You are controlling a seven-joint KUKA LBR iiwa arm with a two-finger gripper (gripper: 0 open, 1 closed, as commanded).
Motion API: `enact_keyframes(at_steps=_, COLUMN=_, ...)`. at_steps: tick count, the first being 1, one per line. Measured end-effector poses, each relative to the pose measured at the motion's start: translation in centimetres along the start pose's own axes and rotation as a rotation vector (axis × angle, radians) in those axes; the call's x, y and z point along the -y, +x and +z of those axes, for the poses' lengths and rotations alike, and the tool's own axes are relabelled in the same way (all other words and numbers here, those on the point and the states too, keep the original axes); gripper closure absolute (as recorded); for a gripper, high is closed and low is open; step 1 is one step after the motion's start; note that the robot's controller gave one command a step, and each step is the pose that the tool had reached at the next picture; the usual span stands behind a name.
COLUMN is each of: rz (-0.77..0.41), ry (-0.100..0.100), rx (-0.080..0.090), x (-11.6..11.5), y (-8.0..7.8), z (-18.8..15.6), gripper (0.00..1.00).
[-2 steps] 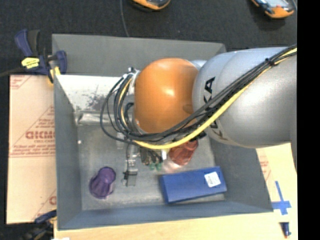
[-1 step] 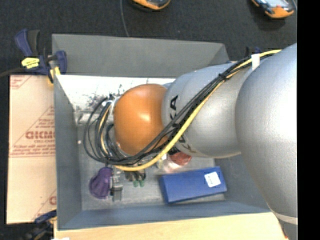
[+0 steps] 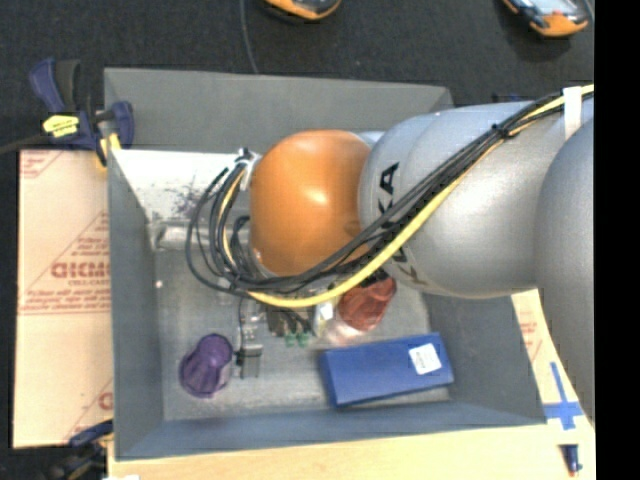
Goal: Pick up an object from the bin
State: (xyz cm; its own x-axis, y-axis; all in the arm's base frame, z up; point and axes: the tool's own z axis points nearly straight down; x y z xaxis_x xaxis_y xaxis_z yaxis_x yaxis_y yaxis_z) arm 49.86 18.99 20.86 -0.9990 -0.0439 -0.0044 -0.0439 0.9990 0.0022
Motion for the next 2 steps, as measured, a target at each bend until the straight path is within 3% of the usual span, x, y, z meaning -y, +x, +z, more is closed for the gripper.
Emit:
enact_keyframes(at_steps=1, rz=-0.047, ry=-0.001, rx=0.007, x=1.0, y=0.3, z=3.6, gripper=0.00)
enact_keyframes(at_steps=2, rz=-0.314, ry=0.002, rx=0.006, x=-1.1, y=-0.8, z=5.1, gripper=0.00)
